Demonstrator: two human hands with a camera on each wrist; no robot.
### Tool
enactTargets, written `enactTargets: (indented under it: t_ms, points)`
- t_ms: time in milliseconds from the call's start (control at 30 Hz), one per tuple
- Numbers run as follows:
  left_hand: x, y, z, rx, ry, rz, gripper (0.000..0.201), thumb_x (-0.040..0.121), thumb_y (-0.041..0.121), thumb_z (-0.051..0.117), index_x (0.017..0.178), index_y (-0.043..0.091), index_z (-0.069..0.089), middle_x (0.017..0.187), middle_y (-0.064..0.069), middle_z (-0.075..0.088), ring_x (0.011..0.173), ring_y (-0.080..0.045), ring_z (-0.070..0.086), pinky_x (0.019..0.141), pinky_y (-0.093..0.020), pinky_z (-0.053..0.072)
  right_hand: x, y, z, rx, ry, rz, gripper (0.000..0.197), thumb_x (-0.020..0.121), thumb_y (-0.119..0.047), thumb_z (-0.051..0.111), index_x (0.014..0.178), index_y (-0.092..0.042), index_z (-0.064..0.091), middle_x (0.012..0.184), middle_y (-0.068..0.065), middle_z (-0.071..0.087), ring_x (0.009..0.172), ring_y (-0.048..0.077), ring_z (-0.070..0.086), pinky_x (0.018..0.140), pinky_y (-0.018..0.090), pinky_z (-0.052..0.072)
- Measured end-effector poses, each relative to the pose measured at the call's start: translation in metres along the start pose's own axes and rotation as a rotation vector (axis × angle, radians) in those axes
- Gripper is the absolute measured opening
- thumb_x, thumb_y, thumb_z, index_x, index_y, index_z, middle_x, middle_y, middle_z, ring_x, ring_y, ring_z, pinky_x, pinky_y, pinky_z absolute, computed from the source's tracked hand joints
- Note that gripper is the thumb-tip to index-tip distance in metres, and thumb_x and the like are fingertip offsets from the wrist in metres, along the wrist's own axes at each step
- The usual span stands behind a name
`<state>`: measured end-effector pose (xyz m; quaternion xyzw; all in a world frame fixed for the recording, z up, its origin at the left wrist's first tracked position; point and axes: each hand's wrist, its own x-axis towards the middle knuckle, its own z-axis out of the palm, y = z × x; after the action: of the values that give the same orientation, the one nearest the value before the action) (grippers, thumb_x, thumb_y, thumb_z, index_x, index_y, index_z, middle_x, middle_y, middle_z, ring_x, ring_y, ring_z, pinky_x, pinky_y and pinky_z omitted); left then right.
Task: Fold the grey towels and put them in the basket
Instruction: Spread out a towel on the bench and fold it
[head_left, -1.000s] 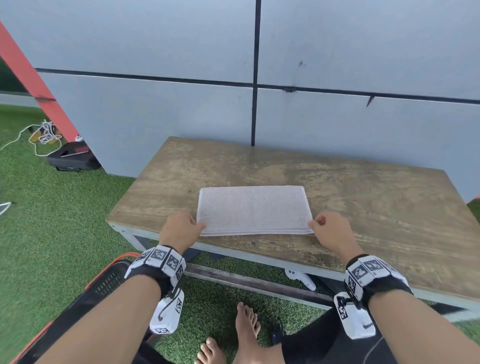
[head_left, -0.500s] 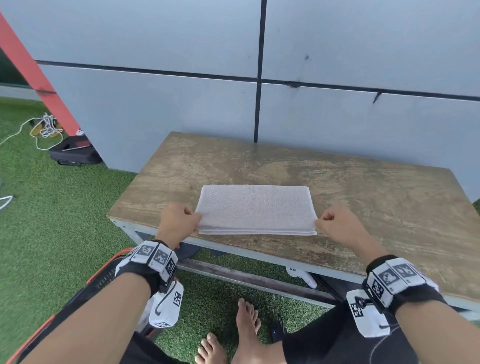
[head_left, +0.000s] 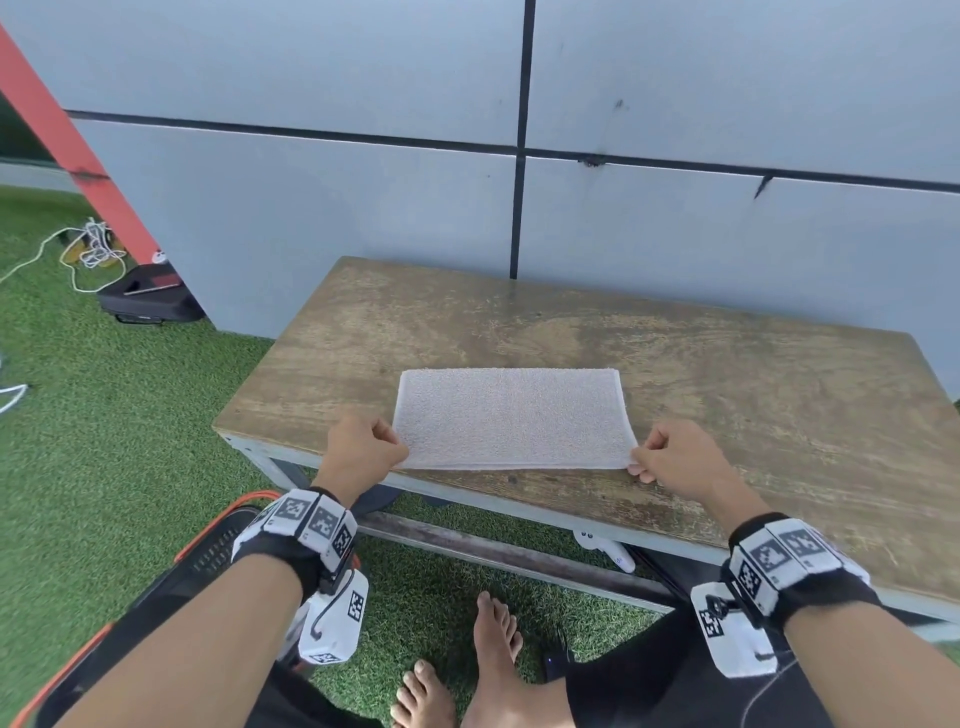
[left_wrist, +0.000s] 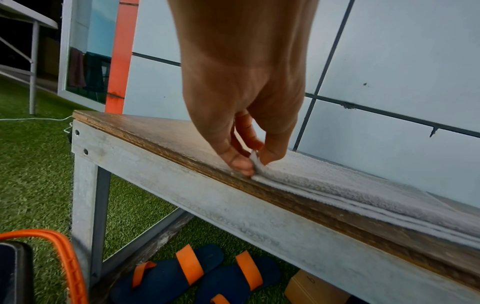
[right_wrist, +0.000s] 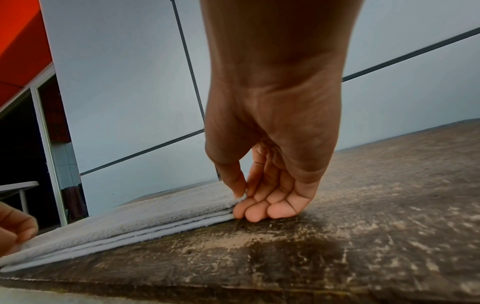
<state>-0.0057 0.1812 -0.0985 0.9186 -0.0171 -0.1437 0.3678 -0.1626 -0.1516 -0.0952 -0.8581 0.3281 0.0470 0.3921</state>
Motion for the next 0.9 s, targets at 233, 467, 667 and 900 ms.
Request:
enactTargets:
  t_ms: [233, 467, 667, 900]
  points:
    - [0.002, 0.019, 0.019, 0.12, 0.148, 0.281, 0.017, 0.088, 0.021, 0.067, 0.102, 0.019, 0.057, 0.116, -0.004, 0.053, 0.109, -0.019, 0.053, 0.092, -0.031, 0.045, -0.005, -0.019, 0.019, -0.27, 0.404, -0.28, 0.01, 0.094, -0.019, 0.056, 0.103, -0.015, 0.052, 0.104, -0.001, 0.054, 0.094, 0.017, 0.05, 0.081, 0.031, 0.045]
    - [0.018, 0.066, 0.096, 0.406, -0.029, 0.594, 0.047, 0.099, 0.019, 0.046, 0.146, 0.014, 0.041, 0.157, -0.006, 0.034, 0.146, -0.022, 0.03, 0.121, -0.038, 0.027, 0.03, -0.076, 0.093, -0.437, 0.052, -0.54, 0.056, 0.103, -0.026, 0.04, 0.156, -0.013, 0.025, 0.165, 0.004, 0.021, 0.152, 0.019, 0.018, 0.125, 0.041, 0.017]
    - [0.031, 0.039, 0.115, 0.7, -0.112, 0.589, 0.067, 0.098, 0.049, -0.007, 0.161, 0.025, -0.005, 0.169, 0.005, -0.009, 0.155, -0.016, -0.011, 0.126, -0.044, -0.001, 0.047, -0.054, 0.112, -0.611, -0.018, -0.457, 0.06, 0.106, -0.047, 0.009, 0.161, -0.027, -0.007, 0.168, -0.008, -0.014, 0.153, 0.011, -0.018, 0.125, 0.042, -0.009]
    - [0.043, 0.026, 0.102, 0.632, -0.062, 0.553, 0.065, 0.102, 0.058, 0.012, 0.161, 0.031, -0.001, 0.169, 0.006, -0.005, 0.155, -0.015, -0.008, 0.126, -0.042, -0.005, 0.052, -0.051, 0.104, -0.58, 0.039, -0.426, 0.064, 0.104, -0.055, 0.013, 0.161, -0.031, -0.001, 0.169, -0.006, -0.011, 0.155, 0.015, -0.012, 0.125, 0.043, -0.007]
